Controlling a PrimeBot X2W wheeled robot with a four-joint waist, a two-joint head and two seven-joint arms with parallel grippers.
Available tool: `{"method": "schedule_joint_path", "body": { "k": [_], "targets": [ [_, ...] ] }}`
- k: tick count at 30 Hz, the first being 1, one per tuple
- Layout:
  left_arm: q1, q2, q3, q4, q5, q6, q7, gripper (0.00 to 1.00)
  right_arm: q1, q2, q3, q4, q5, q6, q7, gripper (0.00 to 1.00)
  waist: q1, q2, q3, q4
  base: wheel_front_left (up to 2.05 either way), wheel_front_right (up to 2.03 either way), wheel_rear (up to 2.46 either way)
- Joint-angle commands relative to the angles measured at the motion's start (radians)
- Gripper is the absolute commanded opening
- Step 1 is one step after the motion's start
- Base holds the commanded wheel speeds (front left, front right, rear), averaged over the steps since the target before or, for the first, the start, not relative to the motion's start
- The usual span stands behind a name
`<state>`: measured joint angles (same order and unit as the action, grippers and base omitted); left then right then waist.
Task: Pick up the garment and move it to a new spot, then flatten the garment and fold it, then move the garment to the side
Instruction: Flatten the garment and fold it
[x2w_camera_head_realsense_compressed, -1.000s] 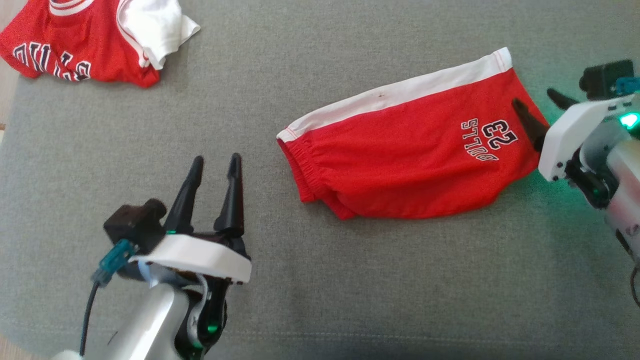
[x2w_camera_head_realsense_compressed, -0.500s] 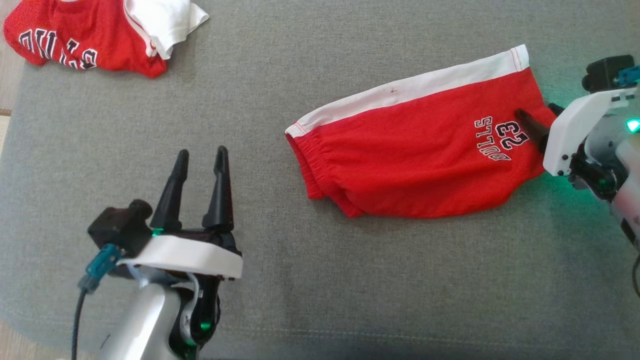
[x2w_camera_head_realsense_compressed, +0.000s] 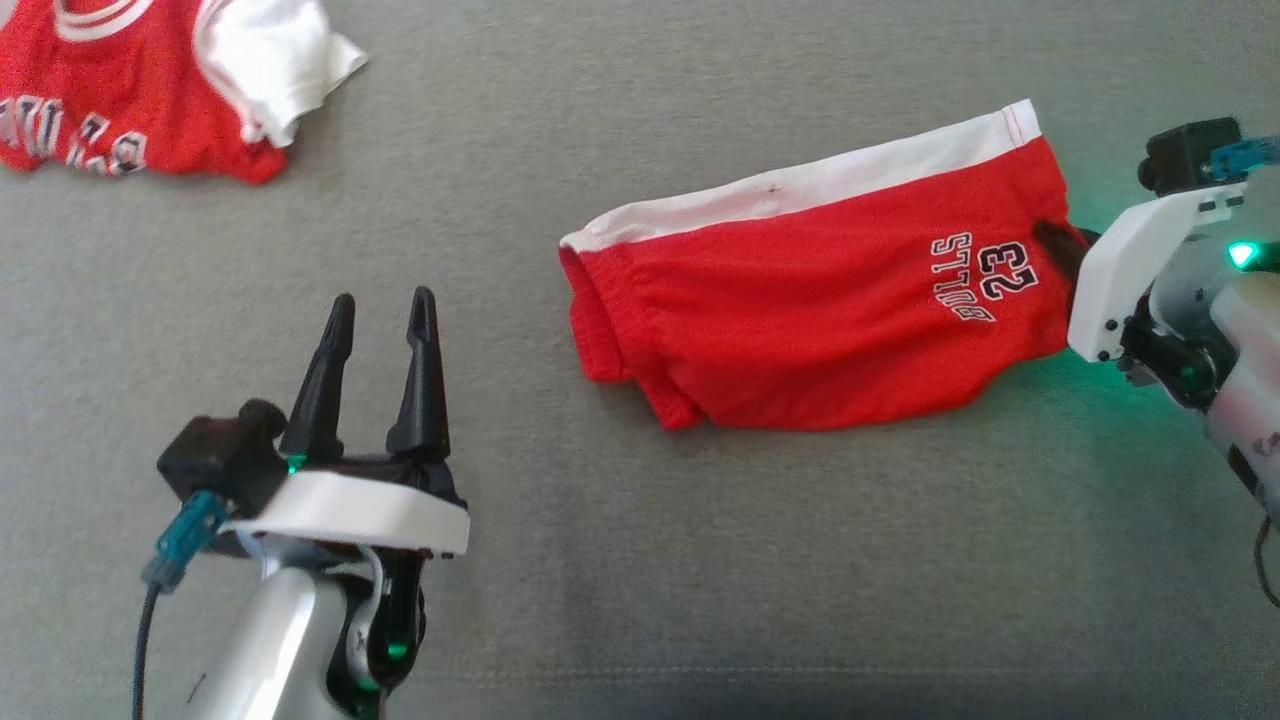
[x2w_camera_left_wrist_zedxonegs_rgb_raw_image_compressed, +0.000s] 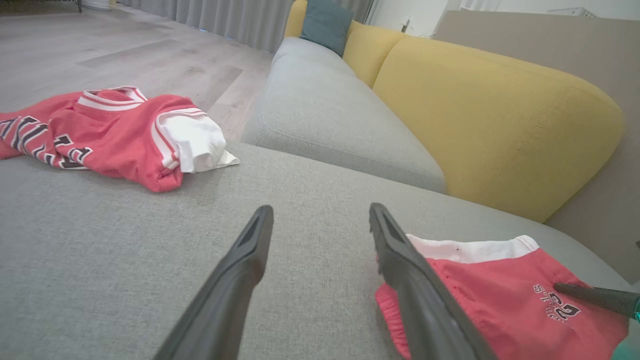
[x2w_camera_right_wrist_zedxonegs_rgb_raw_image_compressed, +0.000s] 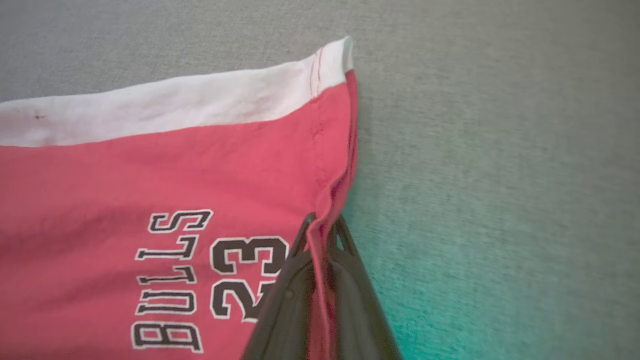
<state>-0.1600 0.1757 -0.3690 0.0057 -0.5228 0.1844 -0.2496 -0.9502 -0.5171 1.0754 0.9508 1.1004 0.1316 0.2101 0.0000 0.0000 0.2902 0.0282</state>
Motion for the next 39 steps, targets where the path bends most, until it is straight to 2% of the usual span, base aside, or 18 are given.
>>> {"method": "schedule_joint_path", "body": {
  "k": [1, 9, 16, 23, 29, 39],
  "targets": [
    [0.005, 0.007, 0.047, -0.029, 0.017, -0.004, -0.012, 1.0, 0.02, -0.021, -0.003, 0.007, 0.015, -0.001, -0.033, 0.0, 0.0, 0.0, -0.016, -0.042, 0.0, 0.0, 0.0],
    [0.024, 0.003, 0.055, -0.026, 0.026, -0.006, -0.012, 1.0, 0.062, -0.01, -0.008, -0.002, 0.036, -0.001, -0.103, 0.0, 0.0, 0.0, -0.042, -0.154, 0.0, 0.0, 0.0],
    [0.027, 0.01, 0.052, -0.023, 0.027, -0.005, -0.01, 1.0, 0.074, 0.034, -0.02, 0.027, 0.044, -0.001, -0.152, 0.0, 0.0, 0.0, -0.054, -0.186, 0.0, 0.0, 0.0],
    [0.037, 0.005, 0.044, -0.008, 0.02, -0.008, -0.008, 1.0, 0.051, 0.072, -0.036, 0.051, 0.049, -0.001, -0.182, 0.0, 0.0, 0.0, -0.093, -0.151, 0.0, 0.0, 0.0],
    [0.052, -0.01, 0.041, 0.003, 0.015, -0.009, -0.01, 1.0, 0.03, 0.114, -0.029, -0.007, 0.055, -0.001, -0.189, 0.0, 0.0, 0.0, -0.139, -0.107, 0.0, 0.0, 0.0],
    [0.082, -0.028, 0.03, 0.009, 0.014, -0.016, -0.011, 1.0, 0.024, 0.23, 0.005, -0.121, 0.052, -0.001, -0.195, 0.0, 0.0, 0.0, -0.181, -0.017, 0.0, 0.0, 0.0]
  ]
}}
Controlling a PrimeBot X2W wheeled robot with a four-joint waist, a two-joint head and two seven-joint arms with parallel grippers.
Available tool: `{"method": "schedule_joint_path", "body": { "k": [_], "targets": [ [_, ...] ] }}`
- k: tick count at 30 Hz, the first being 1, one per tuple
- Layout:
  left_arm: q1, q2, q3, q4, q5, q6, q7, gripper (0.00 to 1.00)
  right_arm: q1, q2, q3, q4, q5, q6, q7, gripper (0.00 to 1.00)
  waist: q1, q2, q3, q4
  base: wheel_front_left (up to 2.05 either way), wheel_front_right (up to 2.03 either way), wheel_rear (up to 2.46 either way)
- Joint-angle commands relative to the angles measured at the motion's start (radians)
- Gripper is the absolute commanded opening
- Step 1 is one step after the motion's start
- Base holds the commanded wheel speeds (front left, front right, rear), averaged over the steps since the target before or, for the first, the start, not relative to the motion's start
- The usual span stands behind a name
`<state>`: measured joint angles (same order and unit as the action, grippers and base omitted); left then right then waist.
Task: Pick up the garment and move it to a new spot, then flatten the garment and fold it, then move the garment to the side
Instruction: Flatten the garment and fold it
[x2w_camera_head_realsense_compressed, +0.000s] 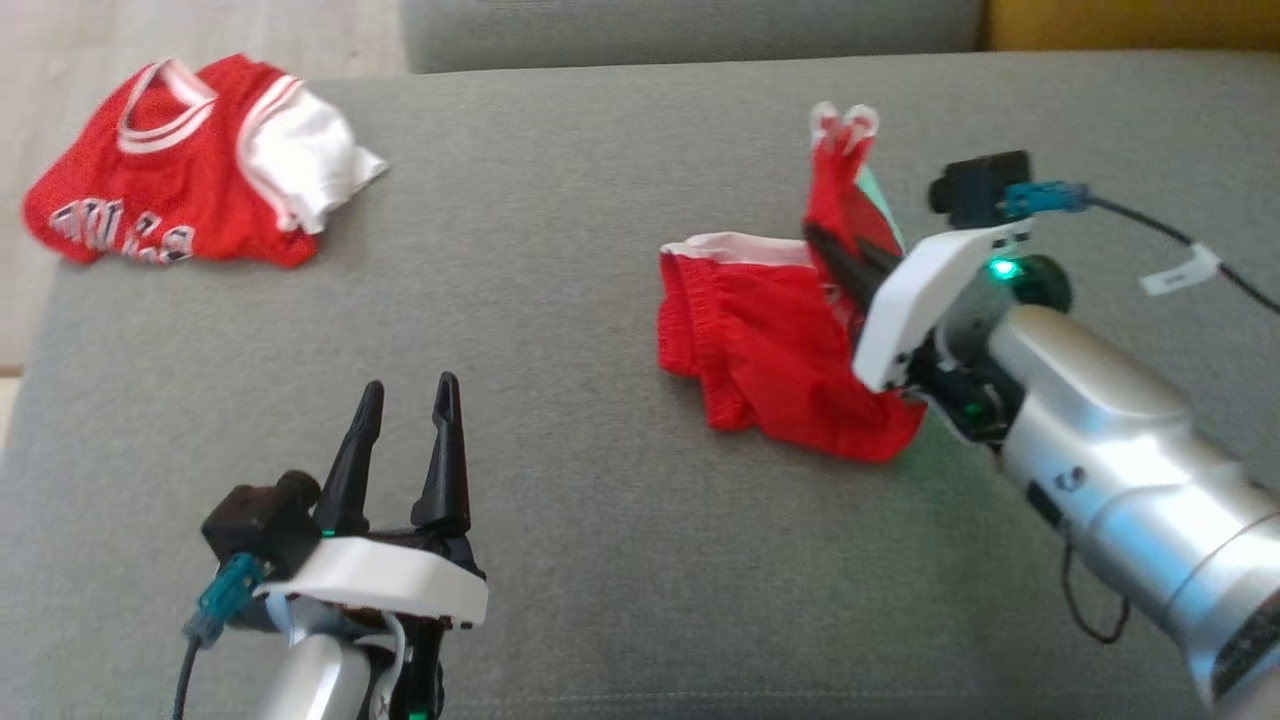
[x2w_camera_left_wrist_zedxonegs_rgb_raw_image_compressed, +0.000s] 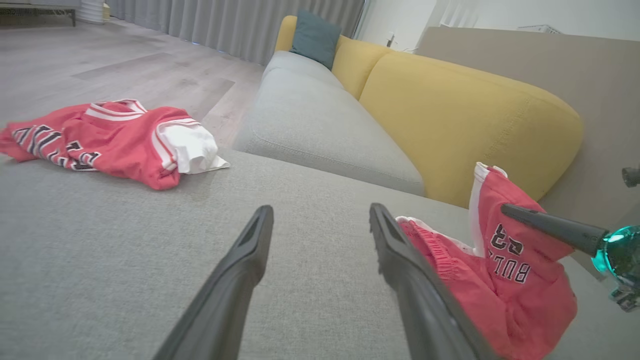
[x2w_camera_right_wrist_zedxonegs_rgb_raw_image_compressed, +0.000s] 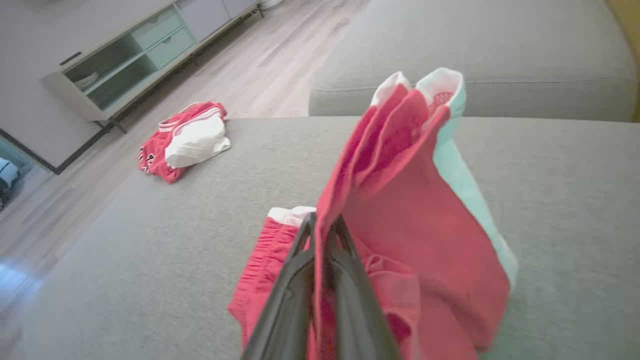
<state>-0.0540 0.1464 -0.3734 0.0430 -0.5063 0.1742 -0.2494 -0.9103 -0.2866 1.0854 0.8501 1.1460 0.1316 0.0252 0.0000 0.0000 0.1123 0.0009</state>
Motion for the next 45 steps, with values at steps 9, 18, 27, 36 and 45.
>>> {"method": "schedule_joint_path", "body": {
  "k": [9, 18, 27, 36, 45],
  "targets": [
    [-0.023, -0.007, 0.038, -0.03, -0.003, -0.01, -0.012, 1.0, 0.01, 0.061, 0.032, 0.017, 0.001, -0.001, 0.03, 0.0, 0.0, 0.0, 0.019, 0.072, 0.0, 0.0, 0.0],
    [-0.027, -0.019, 0.048, -0.025, 0.001, -0.015, -0.012, 1.0, 0.019, 0.09, 0.058, 0.052, -0.007, -0.001, 0.038, 0.96, 0.0, 0.0, 0.03, 0.07, 0.0, 0.0, 0.0],
    [-0.027, -0.028, 0.055, -0.019, 0.01, -0.027, -0.012, 1.0, 0.034, 0.044, 0.073, -0.117, 0.013, -0.001, -0.041, 1.0, 0.0, 0.0, 0.027, 0.015, 0.0, 0.0, 0.0],
    [-0.026, -0.029, 0.05, -0.021, 0.016, -0.029, -0.012, 1.0, 0.04, -0.058, -0.019, -0.183, 0.021, -0.001, -0.171, 1.0, 0.0, 0.0, 0.028, -0.014, 0.0, 0.0, 0.0],
    [-0.036, -0.027, 0.041, -0.025, 0.017, -0.033, -0.012, 1.0, 0.094, -0.064, -0.022, -0.043, -0.07, -0.001, -0.203, 0.0, 0.0, 0.0, 0.046, -0.006, 0.0, 0.0, 0.0]
  ]
}}
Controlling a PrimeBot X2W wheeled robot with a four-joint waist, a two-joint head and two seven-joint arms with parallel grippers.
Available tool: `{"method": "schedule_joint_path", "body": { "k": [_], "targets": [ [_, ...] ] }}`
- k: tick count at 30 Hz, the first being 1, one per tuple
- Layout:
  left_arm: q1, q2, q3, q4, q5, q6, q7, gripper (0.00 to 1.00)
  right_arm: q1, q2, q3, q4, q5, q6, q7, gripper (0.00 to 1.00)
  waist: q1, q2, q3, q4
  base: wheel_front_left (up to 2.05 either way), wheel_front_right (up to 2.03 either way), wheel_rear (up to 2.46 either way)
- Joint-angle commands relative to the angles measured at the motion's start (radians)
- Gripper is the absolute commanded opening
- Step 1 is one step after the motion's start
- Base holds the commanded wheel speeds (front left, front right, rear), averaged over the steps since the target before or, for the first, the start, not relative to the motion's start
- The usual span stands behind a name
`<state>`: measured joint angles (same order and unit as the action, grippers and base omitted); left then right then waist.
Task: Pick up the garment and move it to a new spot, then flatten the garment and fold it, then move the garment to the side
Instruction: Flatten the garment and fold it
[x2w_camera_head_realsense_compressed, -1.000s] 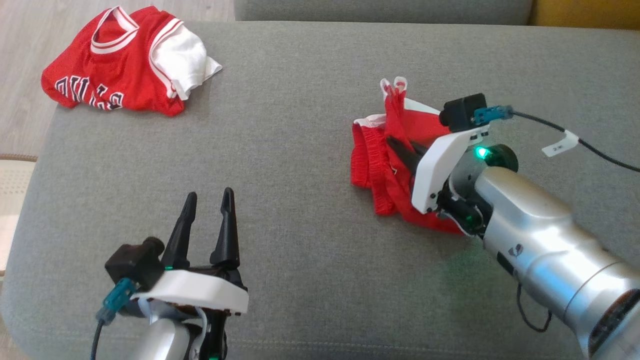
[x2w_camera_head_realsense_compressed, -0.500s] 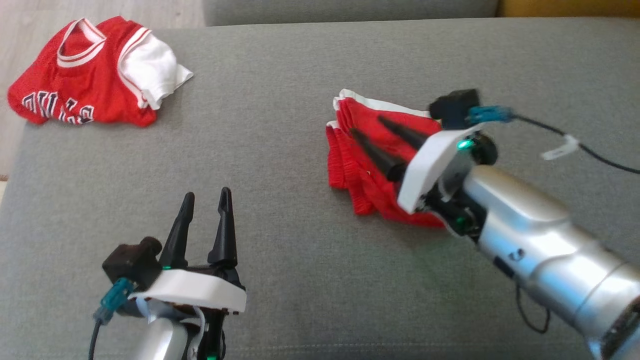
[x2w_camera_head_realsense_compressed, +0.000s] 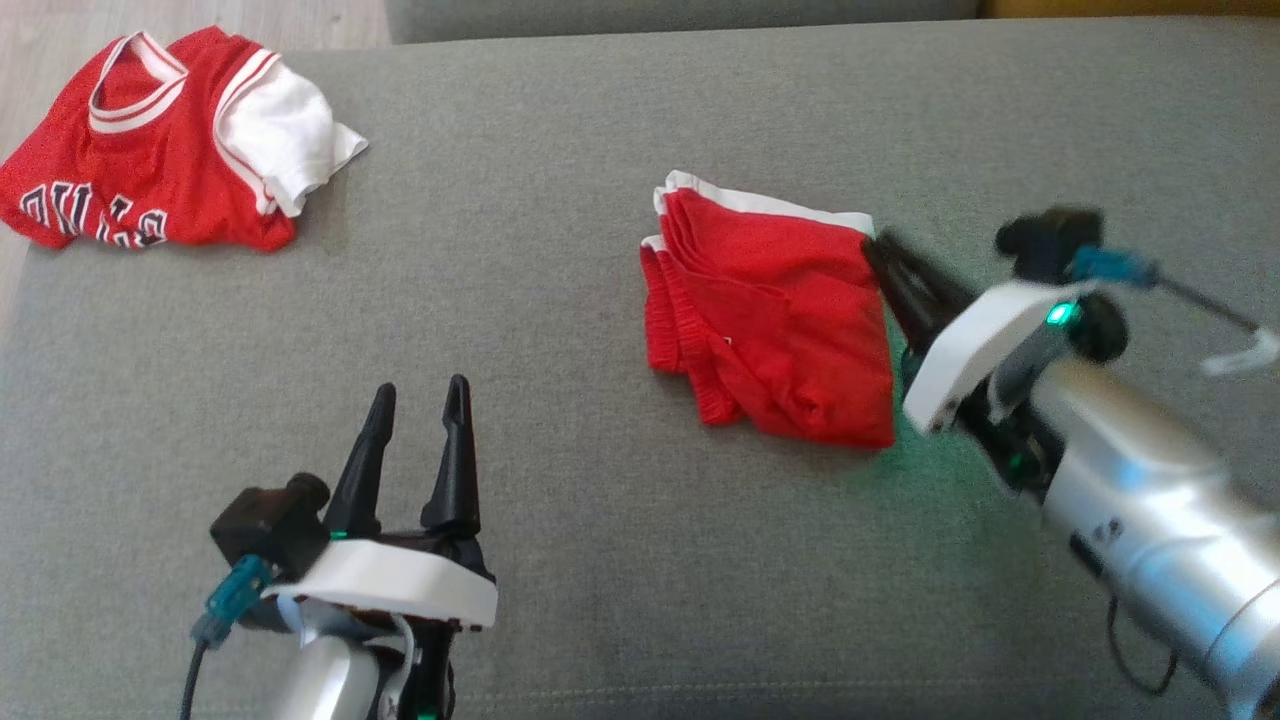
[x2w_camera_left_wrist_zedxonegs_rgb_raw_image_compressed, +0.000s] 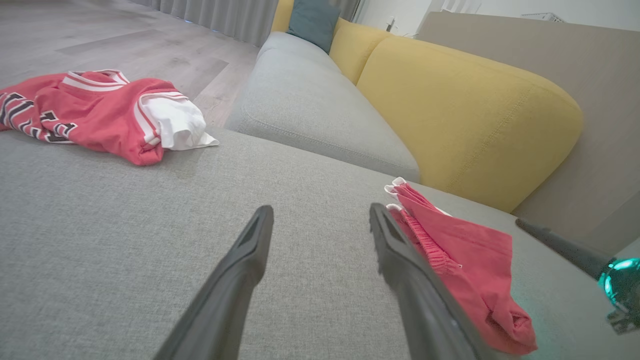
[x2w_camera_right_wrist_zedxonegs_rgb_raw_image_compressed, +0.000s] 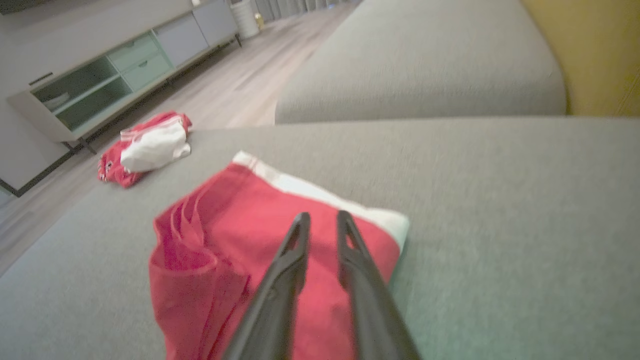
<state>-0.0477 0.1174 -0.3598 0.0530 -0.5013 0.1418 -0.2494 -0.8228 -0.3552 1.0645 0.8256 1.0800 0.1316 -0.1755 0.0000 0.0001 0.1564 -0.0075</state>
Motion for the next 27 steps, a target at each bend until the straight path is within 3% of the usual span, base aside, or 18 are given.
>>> {"method": "schedule_joint_path", "body": {
  "k": [1, 14, 27],
  "targets": [
    [-0.044, 0.003, 0.026, -0.035, 0.013, -0.001, -0.011, 1.0, 0.016, 0.014, 0.004, -0.008, -0.007, -0.001, 0.003, 0.0, 0.0, -0.0001, 0.005, 0.006, 0.0, 0.0, 0.0],
    [-0.067, 0.005, 0.022, -0.031, 0.012, -0.001, -0.009, 1.0, 0.051, 0.113, 0.08, 0.063, -0.005, -0.001, 0.043, 0.0, 0.0, -0.0001, 0.037, 0.066, 0.0, 0.0, 0.0],
    [-0.065, 0.005, 0.025, -0.036, 0.011, 0.003, -0.011, 1.0, 0.04, 0.14, 0.164, -0.037, 0.003, -0.001, 0.024, 0.0, 0.0, -0.0001, 0.038, 0.088, 0.0, 0.0, 0.0]
  ]
}}
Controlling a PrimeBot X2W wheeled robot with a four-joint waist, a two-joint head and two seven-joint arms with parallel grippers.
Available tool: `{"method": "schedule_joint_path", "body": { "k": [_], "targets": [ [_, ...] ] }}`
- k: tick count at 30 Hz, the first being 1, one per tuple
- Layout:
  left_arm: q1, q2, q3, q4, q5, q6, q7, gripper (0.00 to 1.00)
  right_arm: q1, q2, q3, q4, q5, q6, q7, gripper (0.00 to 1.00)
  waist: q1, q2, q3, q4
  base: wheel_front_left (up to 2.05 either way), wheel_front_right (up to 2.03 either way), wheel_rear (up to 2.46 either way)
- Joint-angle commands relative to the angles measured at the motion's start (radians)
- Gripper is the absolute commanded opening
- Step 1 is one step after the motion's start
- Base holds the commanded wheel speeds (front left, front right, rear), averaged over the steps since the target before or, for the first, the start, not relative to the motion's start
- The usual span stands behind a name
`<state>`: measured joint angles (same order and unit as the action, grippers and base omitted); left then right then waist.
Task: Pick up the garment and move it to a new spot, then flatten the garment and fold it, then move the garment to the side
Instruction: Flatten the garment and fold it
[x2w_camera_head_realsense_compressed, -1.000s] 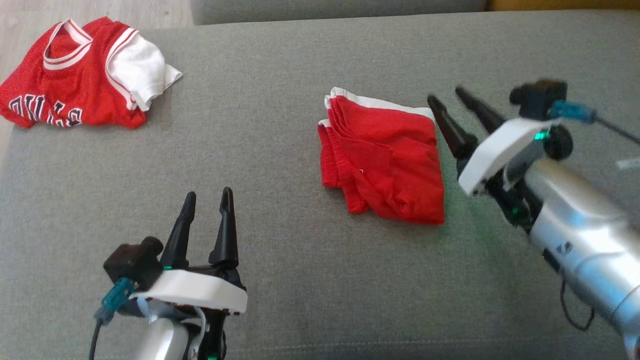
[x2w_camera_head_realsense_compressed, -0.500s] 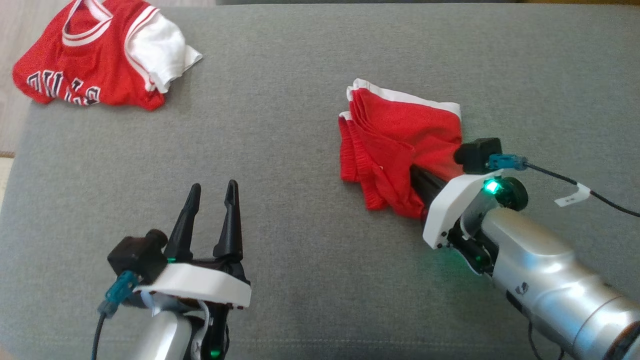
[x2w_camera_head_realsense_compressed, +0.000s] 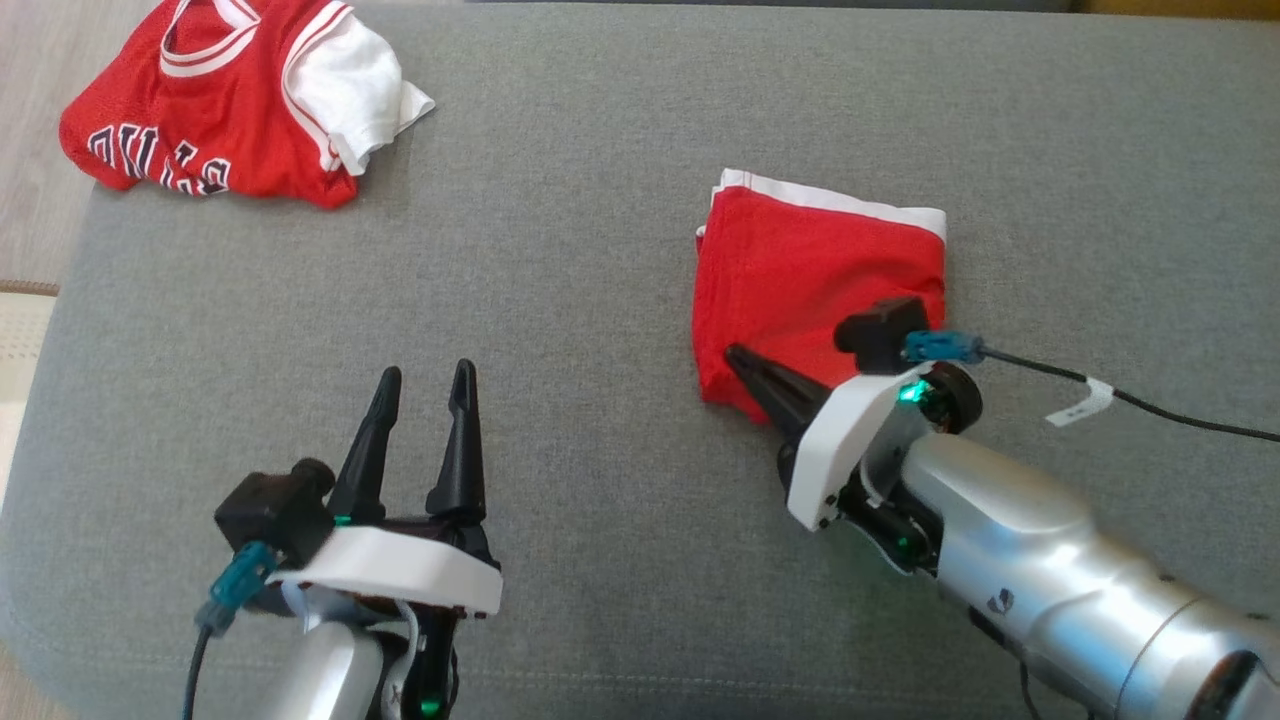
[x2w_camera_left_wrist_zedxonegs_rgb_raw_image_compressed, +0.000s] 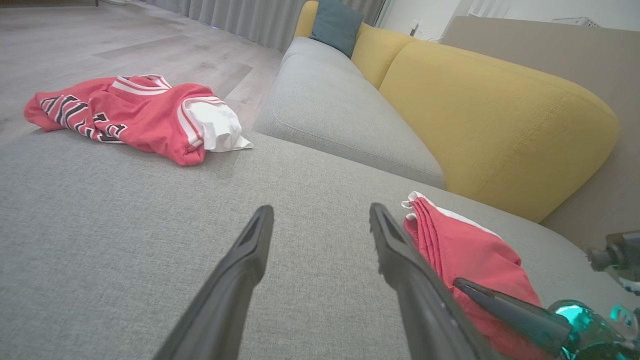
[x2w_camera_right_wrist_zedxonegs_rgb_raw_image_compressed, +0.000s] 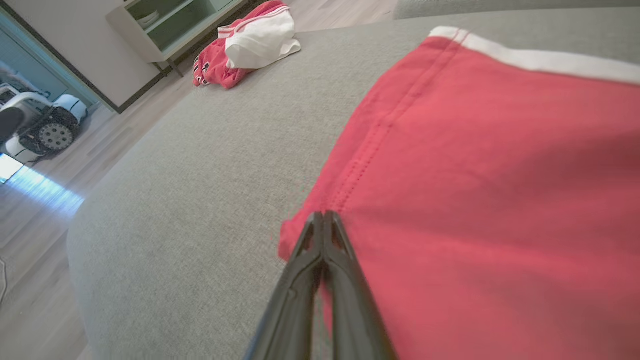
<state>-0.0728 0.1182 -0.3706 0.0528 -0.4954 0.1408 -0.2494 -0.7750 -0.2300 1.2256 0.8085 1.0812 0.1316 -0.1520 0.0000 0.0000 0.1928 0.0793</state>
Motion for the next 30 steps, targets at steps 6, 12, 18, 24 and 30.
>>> {"method": "schedule_joint_path", "body": {
  "k": [6, 12, 18, 24, 30],
  "targets": [
    [-0.045, 0.002, 0.038, -0.035, 0.004, 0.003, -0.011, 1.0, -0.002, 0.043, 0.025, 0.005, -0.007, -0.001, 0.002, 0.0, 0.0, 0.0, 0.011, 0.004, 0.0, 0.0, 0.0],
    [-0.041, 0.002, 0.043, -0.029, 0.003, 0.005, -0.011, 1.0, -0.017, 0.051, 0.035, 0.004, -0.03, -0.001, -0.038, 0.0, 0.0, 0.0, 0.001, -0.006, 0.0, 0.0, 0.0],
    [-0.028, 0.004, 0.055, -0.026, 0.004, 0.007, -0.012, 1.0, -0.025, 0.023, -0.03, -0.033, -0.052, -0.001, -0.104, 0.26, 0.0, 0.0, -0.05, -0.045, 0.0, 0.0, 0.0],
    [-0.018, 0.001, 0.069, -0.01, 0.015, 0.009, -0.012, 1.0, 0.035, -0.01, -0.275, -0.104, -0.172, -0.001, -0.109, 1.0, 0.0, 0.0, -0.106, -0.086, 0.0, 0.0, 0.0],
    [0.01, -0.005, 0.096, 0.013, 0.061, 0.011, -0.012, 1.0, 0.203, -0.008, -0.577, -0.191, -0.393, -0.001, -0.11, 1.0, 0.0, 0.0, -0.159, -0.12, 0.0, 0.0, 0.0]
  ]
}}
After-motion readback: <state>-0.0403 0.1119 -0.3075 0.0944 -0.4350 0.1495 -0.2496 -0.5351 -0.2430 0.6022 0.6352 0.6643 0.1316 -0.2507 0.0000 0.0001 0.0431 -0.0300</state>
